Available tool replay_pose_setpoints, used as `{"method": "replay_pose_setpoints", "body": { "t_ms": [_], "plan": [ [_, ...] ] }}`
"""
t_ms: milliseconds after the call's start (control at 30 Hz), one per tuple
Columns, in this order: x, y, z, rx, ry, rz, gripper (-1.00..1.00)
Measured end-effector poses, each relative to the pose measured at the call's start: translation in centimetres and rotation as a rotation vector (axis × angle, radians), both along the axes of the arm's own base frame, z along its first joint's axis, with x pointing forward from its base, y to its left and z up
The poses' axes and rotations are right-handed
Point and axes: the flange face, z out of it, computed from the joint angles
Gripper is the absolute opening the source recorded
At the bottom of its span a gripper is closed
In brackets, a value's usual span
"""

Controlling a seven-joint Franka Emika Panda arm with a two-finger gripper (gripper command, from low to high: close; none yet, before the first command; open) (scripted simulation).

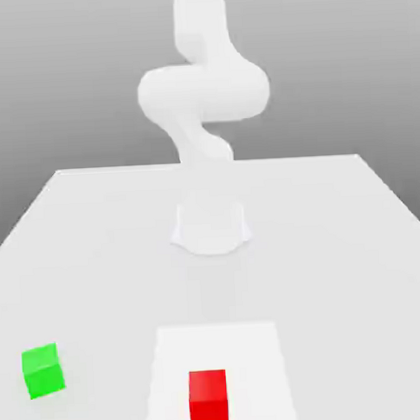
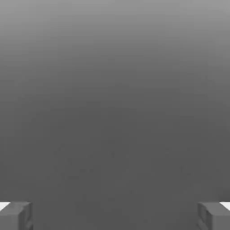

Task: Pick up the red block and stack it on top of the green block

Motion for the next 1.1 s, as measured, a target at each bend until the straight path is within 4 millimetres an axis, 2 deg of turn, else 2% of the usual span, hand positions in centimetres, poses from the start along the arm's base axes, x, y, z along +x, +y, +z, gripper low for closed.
{"method": "replay_pose_setpoints", "body": {
  "t_ms": [100, 200, 333, 433, 600, 800, 967, 1000, 1100],
  "plan": [
    [3.7, -0.2, -5.2, 0.0, 0.092, 0.005, 0.0],
    [6.7, -0.3, -10.5, 0.0, 0.18, 0.009, 0.0],
    [9.5, -0.5, -17.9, -0.001, 0.297, 0.013, 0.0],
    [10.8, -0.7, -23.7, -0.002, 0.384, 0.016, 0.0],
    [11.3, -1.0, -33.5, -0.006, 0.53, 0.02, 0.0],
    [9.5, -1.3, -44.8, -0.012, 0.701, 0.025, 0.0],
    [9.1, -1.4, -51.6, -0.013, 0.726, 0.026, 0.0],
    [9.1, -1.4, -52.4, -0.013, 0.726, 0.026, -1.0],
    [9.1, -1.3, -52.4, -0.013, 0.726, 0.026, -1.0]
  ]
}}
